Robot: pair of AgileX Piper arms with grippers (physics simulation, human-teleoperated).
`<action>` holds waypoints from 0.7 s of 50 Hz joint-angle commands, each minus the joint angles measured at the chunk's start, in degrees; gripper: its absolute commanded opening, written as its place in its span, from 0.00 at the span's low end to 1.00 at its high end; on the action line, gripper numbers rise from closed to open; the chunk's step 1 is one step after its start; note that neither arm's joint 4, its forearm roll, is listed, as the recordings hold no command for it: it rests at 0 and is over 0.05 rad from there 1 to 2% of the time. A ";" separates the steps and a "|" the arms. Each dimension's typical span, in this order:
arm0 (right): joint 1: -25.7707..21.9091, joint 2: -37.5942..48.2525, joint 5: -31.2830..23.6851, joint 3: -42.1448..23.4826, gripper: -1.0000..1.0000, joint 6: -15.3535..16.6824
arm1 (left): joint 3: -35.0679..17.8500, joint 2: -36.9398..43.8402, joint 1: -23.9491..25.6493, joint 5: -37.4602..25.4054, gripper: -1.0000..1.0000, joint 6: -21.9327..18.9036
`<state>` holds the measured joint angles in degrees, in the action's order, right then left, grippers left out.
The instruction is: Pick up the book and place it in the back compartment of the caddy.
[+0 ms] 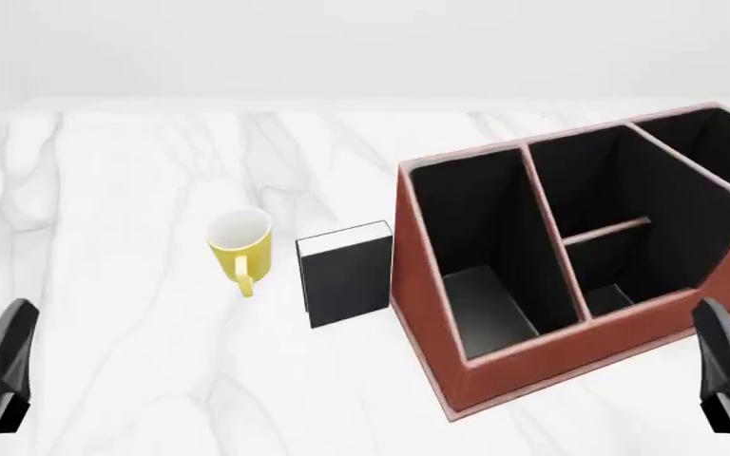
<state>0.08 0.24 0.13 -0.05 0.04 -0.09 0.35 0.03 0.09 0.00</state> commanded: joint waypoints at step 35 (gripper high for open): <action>-0.03 1.79 1.17 -0.17 1.00 -0.44 | -47.35 42.05 23.48 -15.05 1.00 -20.29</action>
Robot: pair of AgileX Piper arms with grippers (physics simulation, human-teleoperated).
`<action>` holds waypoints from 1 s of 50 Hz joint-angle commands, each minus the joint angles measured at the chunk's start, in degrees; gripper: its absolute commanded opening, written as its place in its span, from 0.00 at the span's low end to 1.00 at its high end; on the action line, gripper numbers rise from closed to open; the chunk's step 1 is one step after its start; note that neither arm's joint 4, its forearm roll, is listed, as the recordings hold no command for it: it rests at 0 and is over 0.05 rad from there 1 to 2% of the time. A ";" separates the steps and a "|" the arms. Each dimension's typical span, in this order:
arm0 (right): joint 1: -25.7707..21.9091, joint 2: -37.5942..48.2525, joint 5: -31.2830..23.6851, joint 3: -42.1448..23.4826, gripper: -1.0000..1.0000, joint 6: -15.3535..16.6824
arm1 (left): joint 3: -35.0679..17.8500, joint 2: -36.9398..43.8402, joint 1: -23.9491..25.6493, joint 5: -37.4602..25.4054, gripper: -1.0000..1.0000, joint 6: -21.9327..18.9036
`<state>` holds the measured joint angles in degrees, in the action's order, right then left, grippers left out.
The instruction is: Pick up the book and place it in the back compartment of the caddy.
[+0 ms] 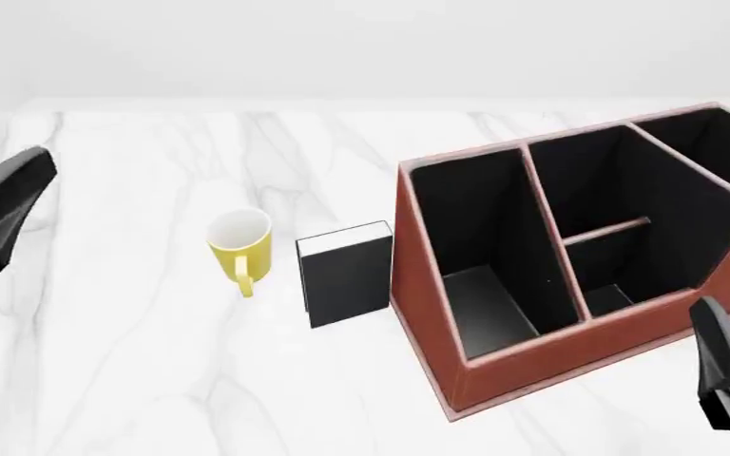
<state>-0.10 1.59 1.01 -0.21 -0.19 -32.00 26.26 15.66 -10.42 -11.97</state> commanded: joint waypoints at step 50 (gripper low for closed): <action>-0.80 -1.41 -0.53 -0.04 1.00 -0.02 | -42.80 63.68 27.82 -25.14 1.00 -16.65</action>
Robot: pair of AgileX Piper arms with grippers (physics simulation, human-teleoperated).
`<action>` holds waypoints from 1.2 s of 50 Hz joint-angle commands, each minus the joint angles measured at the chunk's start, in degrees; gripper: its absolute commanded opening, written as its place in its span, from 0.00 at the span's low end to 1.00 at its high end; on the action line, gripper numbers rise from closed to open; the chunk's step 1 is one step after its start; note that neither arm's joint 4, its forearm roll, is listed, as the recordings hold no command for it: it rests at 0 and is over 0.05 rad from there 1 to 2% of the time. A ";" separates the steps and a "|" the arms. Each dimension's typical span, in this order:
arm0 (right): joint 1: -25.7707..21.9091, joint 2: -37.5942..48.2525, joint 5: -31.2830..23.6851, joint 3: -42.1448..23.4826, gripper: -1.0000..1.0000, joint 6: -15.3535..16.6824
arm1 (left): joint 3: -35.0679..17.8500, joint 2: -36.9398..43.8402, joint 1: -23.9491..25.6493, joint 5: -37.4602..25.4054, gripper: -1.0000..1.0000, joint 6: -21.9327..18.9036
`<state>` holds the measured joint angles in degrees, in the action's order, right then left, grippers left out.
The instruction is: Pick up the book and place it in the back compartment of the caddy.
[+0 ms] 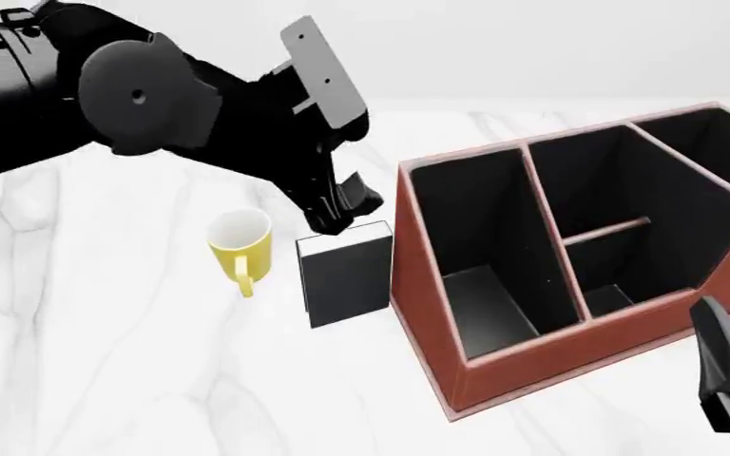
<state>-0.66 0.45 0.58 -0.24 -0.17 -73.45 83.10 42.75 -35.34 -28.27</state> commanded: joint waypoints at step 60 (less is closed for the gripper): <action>0.12 -0.13 -0.12 0.07 1.00 -0.25 | 5.42 19.11 -4.87 13.30 1.00 -2.93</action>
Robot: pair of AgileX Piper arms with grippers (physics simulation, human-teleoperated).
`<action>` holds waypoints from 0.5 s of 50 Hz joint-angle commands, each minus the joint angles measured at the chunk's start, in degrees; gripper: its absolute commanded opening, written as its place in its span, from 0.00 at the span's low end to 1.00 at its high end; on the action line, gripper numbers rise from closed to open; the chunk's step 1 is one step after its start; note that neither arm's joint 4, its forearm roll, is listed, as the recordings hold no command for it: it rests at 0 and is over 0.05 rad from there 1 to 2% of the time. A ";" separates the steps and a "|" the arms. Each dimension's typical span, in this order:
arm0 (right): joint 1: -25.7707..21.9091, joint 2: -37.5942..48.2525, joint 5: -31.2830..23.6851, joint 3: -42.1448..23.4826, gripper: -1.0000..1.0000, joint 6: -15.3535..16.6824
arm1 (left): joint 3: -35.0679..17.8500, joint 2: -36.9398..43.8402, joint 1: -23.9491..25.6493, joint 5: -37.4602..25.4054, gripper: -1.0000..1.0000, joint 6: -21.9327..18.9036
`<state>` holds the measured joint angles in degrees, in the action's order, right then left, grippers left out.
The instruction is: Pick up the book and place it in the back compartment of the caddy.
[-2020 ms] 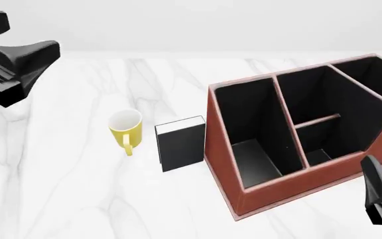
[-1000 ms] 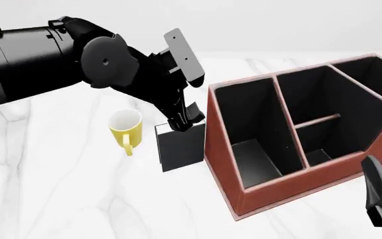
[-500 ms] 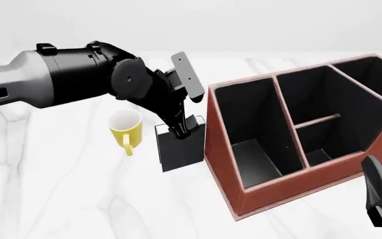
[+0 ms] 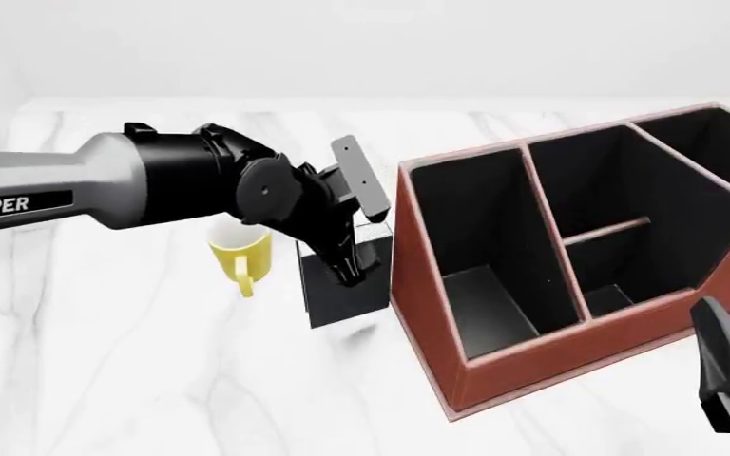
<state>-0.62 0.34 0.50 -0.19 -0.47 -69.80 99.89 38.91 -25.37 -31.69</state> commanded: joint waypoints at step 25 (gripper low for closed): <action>0.29 -0.13 -0.14 -0.02 1.00 0.05 | 6.26 0.33 0.37 5.25 0.00 5.36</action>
<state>-0.41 0.24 0.38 -0.20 -0.46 -65.58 100.70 39.41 -20.22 -27.22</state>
